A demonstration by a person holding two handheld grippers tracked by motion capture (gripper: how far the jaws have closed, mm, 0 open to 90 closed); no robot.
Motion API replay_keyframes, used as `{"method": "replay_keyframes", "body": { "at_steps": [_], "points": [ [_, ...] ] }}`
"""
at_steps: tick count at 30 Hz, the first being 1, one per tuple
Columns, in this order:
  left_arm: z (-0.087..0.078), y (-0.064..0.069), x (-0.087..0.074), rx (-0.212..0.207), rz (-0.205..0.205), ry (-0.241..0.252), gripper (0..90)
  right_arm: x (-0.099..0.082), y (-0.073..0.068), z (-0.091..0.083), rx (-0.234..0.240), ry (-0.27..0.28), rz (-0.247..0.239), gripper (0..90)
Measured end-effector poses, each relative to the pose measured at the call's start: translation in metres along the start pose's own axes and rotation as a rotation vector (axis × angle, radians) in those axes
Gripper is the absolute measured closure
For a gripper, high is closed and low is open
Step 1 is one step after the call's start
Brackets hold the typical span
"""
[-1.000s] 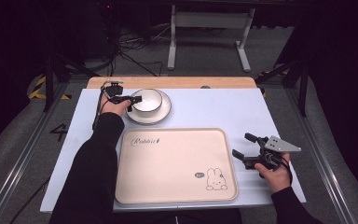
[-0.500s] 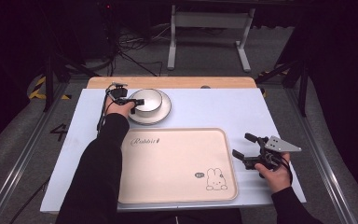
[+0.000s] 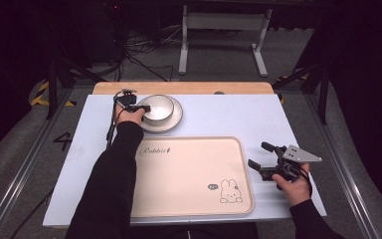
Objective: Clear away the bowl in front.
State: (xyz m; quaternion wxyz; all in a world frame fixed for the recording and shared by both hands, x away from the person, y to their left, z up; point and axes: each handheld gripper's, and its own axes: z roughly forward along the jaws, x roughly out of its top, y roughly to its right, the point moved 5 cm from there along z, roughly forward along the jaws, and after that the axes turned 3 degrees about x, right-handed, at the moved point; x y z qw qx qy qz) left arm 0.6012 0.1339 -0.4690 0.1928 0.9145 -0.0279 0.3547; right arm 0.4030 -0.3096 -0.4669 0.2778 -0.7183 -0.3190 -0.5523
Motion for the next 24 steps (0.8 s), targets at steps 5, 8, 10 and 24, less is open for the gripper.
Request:
{"method": "replay_keyframes", "body": {
  "at_steps": [5,8,10,24],
  "points": [
    [-0.001,0.002,0.0,0.007,-0.009,0.006,79.5,0.0,0.0,0.0,-0.003,-0.002,0.0,9.0],
    [-0.004,0.004,0.003,-0.006,-0.019,0.03,79.6,0.0,0.0,0.0,-0.003,-0.001,0.001,8.9],
    [-0.007,0.005,0.005,-0.004,-0.005,0.043,79.8,0.0,0.0,0.0,-0.003,-0.001,0.001,8.9],
    [-0.025,0.01,0.011,-0.026,0.018,0.059,78.7,0.0,0.0,0.0,-0.004,-0.002,0.004,9.0]
  ]
}}
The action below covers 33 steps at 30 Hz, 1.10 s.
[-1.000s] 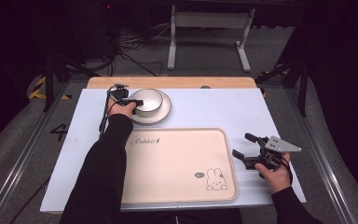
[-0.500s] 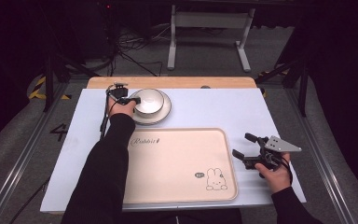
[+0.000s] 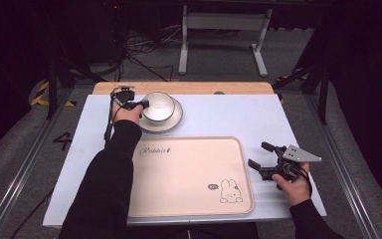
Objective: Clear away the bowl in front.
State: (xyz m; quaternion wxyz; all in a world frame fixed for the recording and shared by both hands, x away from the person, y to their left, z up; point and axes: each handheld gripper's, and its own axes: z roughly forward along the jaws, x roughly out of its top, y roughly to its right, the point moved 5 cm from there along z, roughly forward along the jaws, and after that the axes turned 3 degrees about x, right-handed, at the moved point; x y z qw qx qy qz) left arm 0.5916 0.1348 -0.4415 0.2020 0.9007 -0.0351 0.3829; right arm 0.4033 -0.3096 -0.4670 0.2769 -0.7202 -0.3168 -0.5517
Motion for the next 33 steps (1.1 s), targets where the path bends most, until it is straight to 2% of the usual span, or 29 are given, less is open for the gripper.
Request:
{"method": "replay_keyframes", "body": {
  "at_steps": [12,19,24,33],
  "points": [
    [-0.015,0.006,0.004,-0.021,0.028,0.011,77.6,0.0,0.0,0.0,0.0,0.001,0.001,8.9],
    [-0.029,0.009,0.007,-0.04,0.067,0.004,77.7,0.0,0.0,0.0,0.0,0.002,0.0,8.7],
    [-0.039,0.013,0.006,-0.066,0.097,-0.014,77.4,0.0,0.0,0.0,0.0,0.001,0.0,8.7],
    [-0.054,0.031,0.0,-0.132,0.162,-0.035,77.4,0.0,0.0,0.0,-0.002,0.001,-0.002,8.7]
  ]
}}
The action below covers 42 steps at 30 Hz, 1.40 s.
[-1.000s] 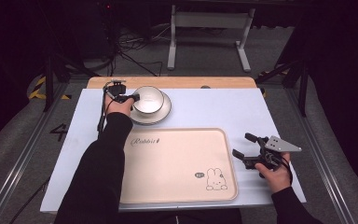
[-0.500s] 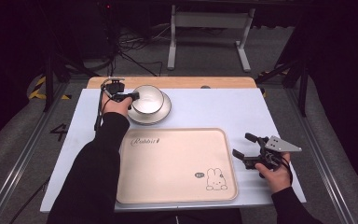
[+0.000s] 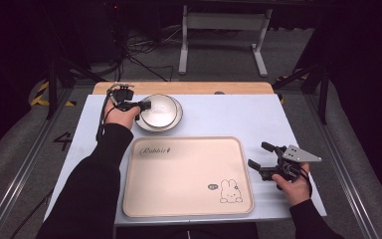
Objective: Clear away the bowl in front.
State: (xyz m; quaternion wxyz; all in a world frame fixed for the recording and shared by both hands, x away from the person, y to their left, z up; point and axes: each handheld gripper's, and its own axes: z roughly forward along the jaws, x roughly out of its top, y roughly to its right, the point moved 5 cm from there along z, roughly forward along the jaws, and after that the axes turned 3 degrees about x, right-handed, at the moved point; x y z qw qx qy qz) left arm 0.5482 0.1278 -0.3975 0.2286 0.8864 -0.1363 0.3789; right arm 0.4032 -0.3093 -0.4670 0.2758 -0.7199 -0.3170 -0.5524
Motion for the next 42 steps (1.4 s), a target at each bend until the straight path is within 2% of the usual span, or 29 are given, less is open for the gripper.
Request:
{"method": "replay_keyframes", "body": {
  "at_steps": [11,16,31,42],
  "points": [
    [-0.012,0.03,-0.003,-0.086,0.072,-0.015,77.4,0.0,0.0,0.0,0.001,0.002,0.0,8.5],
    [-0.016,0.038,-0.007,-0.106,0.111,-0.029,77.2,0.0,0.0,0.0,0.001,0.001,-0.001,8.4],
    [-0.033,0.062,-0.017,-0.196,0.17,-0.056,77.2,0.0,0.0,0.0,-0.001,-0.002,-0.001,8.4],
    [-0.035,0.078,-0.025,-0.251,0.23,-0.111,77.2,0.0,0.0,0.0,0.0,-0.001,-0.002,8.3]
  ]
}}
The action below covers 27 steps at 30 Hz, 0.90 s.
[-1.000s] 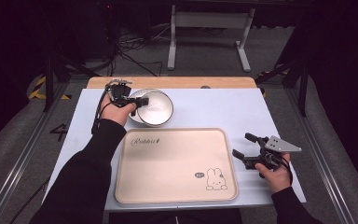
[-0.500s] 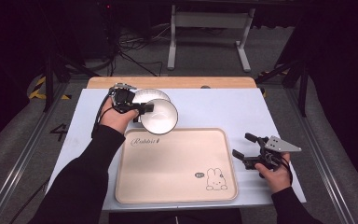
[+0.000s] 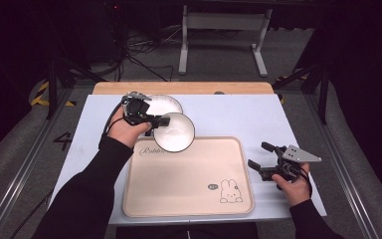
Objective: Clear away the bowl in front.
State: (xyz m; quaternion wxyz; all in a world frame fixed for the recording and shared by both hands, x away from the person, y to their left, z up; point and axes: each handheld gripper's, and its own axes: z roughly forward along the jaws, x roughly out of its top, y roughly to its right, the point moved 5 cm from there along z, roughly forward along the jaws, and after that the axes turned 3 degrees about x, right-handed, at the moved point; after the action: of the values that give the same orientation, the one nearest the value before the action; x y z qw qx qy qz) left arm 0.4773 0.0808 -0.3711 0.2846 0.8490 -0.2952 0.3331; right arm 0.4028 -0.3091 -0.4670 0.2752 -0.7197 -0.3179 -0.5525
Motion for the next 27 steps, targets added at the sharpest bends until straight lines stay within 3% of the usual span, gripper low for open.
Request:
{"method": "replay_keyframes", "body": {
  "at_steps": [21,27],
  "points": [
    [0.023,0.019,-0.013,-0.09,0.064,-0.135,77.4,0.0,0.0,0.0,0.001,0.003,0.001,8.1],
    [0.031,0.024,-0.019,-0.102,0.103,-0.179,77.3,0.0,0.0,0.0,0.001,0.004,0.002,8.1]
  ]
}}
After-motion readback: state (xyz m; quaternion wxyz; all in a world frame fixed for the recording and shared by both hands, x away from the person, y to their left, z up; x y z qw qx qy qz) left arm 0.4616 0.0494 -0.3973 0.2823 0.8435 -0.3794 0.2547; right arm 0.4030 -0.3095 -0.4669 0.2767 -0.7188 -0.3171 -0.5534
